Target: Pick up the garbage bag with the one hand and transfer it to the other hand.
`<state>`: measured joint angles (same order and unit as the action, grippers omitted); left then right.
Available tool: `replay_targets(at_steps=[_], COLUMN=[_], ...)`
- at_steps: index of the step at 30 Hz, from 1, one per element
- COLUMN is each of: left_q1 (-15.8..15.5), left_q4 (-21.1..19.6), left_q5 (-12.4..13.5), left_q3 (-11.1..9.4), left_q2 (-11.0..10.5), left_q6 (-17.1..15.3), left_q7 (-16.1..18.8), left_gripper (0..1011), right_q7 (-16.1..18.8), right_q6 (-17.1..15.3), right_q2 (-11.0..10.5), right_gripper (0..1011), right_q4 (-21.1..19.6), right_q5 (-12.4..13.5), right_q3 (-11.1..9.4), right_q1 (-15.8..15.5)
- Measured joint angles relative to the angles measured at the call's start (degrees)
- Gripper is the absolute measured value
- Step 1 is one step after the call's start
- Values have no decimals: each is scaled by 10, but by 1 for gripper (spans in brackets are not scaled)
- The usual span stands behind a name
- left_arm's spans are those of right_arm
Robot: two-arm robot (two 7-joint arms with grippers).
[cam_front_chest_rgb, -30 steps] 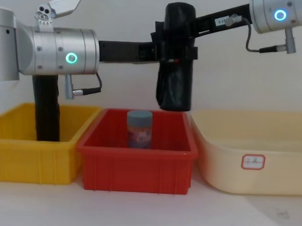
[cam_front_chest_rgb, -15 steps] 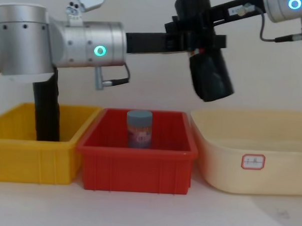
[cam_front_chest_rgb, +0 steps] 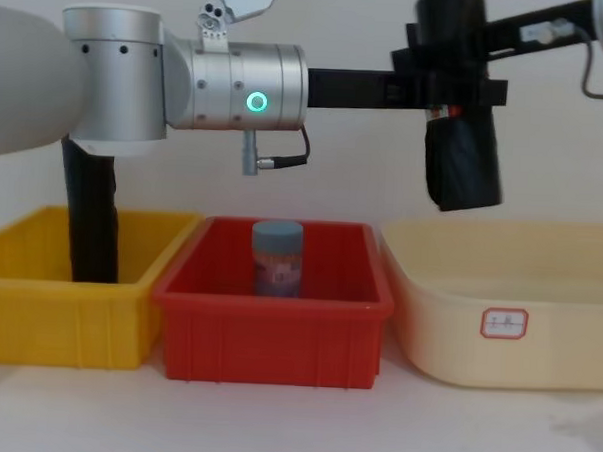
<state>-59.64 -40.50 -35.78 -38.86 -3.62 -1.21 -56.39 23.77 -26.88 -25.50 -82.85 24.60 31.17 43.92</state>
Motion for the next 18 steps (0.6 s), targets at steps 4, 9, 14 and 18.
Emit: replay_targets(at_steps=[4,9,14,18], left_q1=[-8,-14,-21,-27], left_q4=[7,8,17,34], left_q5=[14,30,45,50], left_q3=[-6,-11,-14,-13], left_q2=[2,3,4,8], left_q6=[7,15,26,35], left_q7=[14,34,57,66], left_gripper=[410,411,411,410], right_q7=[-9,-17,-20,-18], right_q6=[-3,-5,-5,-2], right_q2=[-8,-14,-17,-18], right_gripper=[737,738,737,738], right_q4=[-8,-10,-5,2], right_q5=[3,5,5,4], right_q3=[-13,-25,-34,-37], right_q1=[-15,-28,-32,-31])
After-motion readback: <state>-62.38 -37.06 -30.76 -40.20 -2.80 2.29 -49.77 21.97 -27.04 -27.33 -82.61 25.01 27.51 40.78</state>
